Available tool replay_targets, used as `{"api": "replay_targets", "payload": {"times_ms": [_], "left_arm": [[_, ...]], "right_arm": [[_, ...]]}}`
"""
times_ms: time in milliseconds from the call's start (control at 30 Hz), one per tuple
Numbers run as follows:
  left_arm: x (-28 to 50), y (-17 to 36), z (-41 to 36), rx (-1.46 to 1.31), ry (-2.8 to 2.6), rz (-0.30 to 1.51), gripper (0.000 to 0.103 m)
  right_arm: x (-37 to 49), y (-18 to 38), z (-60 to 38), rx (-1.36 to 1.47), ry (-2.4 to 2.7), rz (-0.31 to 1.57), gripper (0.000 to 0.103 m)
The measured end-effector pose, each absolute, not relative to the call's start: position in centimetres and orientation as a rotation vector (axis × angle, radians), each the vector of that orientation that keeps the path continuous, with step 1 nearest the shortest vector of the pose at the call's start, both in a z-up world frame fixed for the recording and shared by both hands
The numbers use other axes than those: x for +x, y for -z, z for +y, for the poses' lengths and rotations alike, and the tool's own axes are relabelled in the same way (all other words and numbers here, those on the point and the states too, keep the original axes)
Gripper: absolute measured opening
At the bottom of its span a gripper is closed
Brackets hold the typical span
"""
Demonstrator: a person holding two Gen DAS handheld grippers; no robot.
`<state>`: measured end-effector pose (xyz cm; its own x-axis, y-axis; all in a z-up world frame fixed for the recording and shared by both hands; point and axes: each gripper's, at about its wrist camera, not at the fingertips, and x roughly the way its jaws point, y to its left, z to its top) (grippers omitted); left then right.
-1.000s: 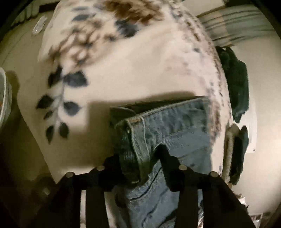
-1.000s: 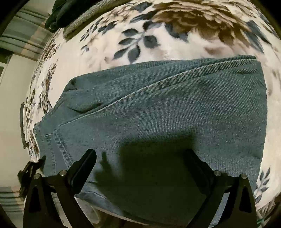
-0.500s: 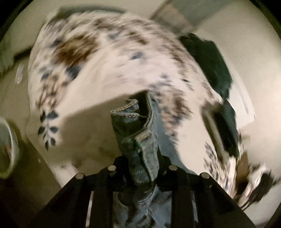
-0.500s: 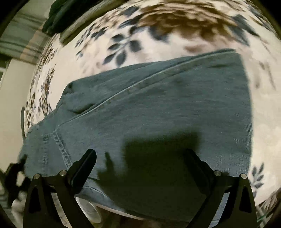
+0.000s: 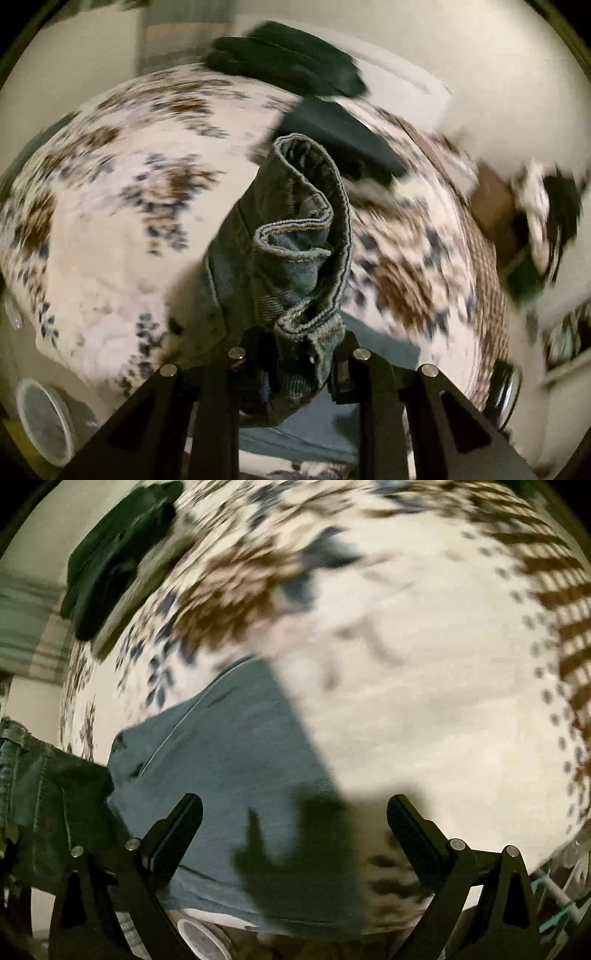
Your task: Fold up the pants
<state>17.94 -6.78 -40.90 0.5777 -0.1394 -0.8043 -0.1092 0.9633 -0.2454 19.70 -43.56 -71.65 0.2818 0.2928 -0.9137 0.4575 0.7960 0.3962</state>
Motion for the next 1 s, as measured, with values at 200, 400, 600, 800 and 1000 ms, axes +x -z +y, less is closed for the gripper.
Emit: {"api": "replay_targets", "payload": {"times_ms": [200, 400, 600, 800, 1000], "left_arm": [[17.6, 44.5, -15.4, -0.020, 0.129, 1.046, 0.018], [16.8, 49.4, -20.5, 0.163, 0.178, 1.153, 0.018], [17.1, 51.1, -22.1, 0.233, 0.185, 1.189, 0.018], [17.8, 51.1, -22.6, 0.234, 0.174, 1.262, 0.024], [17.7, 49.2, -22.7, 0.220, 0.175, 1.312, 0.047]], "right_arm": [[17.0, 71.8, -47.9, 0.742, 0.193, 1.284, 0.102], [15.9, 72.2, -49.6, 0.759, 0.226, 1.280, 0.102], [16.1, 71.8, -49.7, 0.762, 0.226, 1.275, 0.102], [17.1, 71.2, -48.5, 0.763, 0.194, 1.269, 0.102], [17.9, 71.0, -47.1, 0.798, 0.122, 1.269, 0.102]]}}
